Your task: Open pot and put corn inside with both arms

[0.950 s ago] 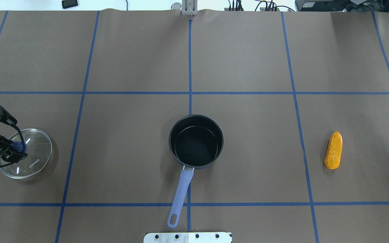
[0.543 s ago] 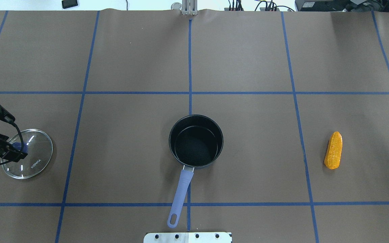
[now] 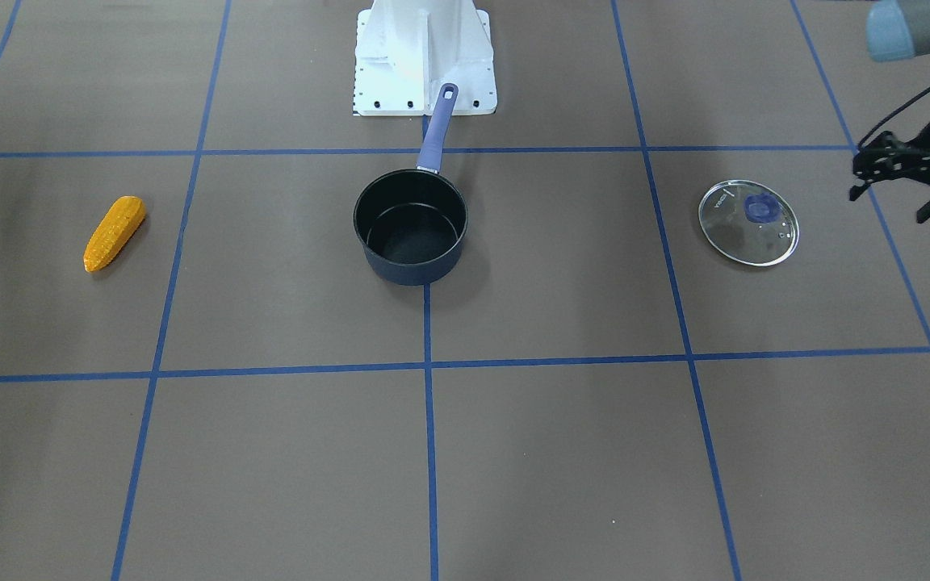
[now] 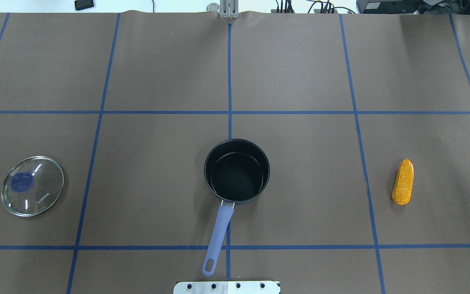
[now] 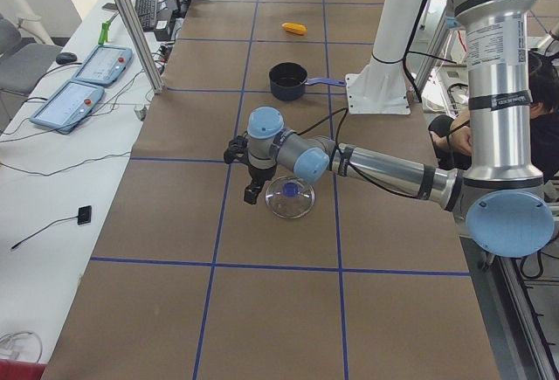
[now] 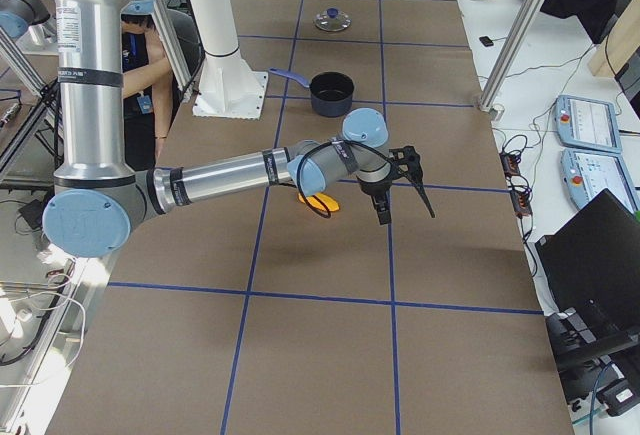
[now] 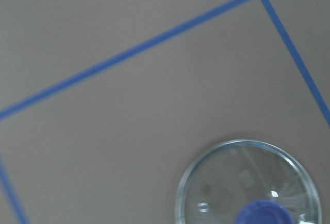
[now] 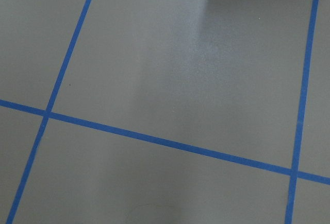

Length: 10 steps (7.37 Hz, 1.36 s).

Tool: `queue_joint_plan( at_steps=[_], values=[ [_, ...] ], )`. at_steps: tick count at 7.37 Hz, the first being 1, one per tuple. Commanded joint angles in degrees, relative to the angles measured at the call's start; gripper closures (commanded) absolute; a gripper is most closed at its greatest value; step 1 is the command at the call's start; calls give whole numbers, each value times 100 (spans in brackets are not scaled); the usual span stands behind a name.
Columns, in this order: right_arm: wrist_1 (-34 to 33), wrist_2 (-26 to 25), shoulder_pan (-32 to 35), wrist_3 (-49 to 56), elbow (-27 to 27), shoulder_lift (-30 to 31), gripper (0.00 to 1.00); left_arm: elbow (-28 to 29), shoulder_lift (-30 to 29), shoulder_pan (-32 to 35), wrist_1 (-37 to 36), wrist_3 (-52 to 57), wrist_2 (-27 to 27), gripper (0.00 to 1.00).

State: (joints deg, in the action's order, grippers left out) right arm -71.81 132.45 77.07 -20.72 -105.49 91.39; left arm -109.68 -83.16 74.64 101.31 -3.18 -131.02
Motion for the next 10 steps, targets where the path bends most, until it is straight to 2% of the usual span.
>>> queue_joint_plan(
  at_steps=[1,2,3,4,5,6,8,10],
  values=[
    [9,-69,-409,-912,-391,54,0,216,-113,1538,-1426,1387,-46,2],
    [9,-235,-647,-1264,-611,159,0,497,-104,1945,-1413,1817,-98,2],
    [9,-411,-927,-1694,-856,317,0,483,-86,2115,-1404,1839,-290,2],
    [17,-909,-1400,-2195,-1172,623,0,474,-95,2116,-1413,1830,-431,2],
    [296,-1462,-1953,-2913,-1367,895,0,474,-104,2116,-1404,1830,-433,2],
    [1125,-2207,-2689,-3782,-1325,1264,0,474,-104,2116,-1404,1839,-441,2],
    [1370,-3728,-4079,-4824,-1098,1320,1,465,-104,2116,-1395,1839,-441,2],
    [2150,-4382,-4611,-5222,-397,1268,7,465,-95,2116,-1395,1848,-441,2]
  ],
)
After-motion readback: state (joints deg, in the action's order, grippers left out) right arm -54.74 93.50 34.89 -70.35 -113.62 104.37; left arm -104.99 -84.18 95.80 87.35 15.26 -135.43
